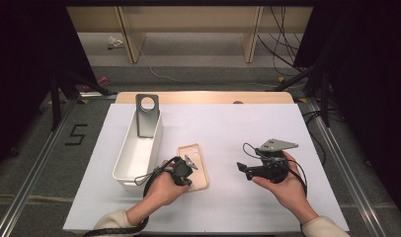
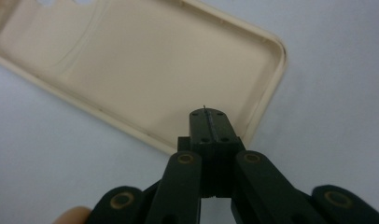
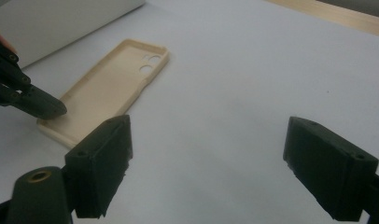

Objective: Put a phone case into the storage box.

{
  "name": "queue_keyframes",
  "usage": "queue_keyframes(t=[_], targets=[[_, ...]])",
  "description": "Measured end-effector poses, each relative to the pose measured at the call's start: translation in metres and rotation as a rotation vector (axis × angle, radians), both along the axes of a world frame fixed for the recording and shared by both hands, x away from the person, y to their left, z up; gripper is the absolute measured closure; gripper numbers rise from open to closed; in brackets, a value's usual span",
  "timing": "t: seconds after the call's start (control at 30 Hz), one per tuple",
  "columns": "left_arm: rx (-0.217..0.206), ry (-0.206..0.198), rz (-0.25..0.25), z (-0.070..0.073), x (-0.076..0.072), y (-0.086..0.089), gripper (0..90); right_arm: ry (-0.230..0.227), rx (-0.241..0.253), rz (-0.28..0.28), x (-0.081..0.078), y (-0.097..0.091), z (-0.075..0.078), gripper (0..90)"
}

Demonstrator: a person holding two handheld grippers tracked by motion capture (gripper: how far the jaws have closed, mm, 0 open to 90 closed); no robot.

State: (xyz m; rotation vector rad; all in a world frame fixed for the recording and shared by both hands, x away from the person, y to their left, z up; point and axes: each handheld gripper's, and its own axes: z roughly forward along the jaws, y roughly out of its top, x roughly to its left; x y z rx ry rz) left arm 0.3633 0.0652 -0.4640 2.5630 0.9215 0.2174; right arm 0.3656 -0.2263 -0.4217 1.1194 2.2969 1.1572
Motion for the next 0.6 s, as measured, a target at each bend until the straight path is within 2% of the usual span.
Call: queue_keyframes(t=[0.27, 0.37, 0.6], targets=[[0.099, -0.029, -0.009, 0.001, -0.004, 0.004, 89.7, 0.000, 0.000, 0.001, 0.000, 0.000, 0.000, 16.6], [0.119, -0.031, -0.006, 0.001, -0.005, 0.007, 89.8, 0.000, 0.000, 0.001, 0.000, 0.000, 0.000, 16.6], [0.132, -0.039, -0.004, 0.001, -0.006, 0.012, 89.8, -0.001, -0.001, 0.001, 0.000, 0.000, 0.000, 16.5]])
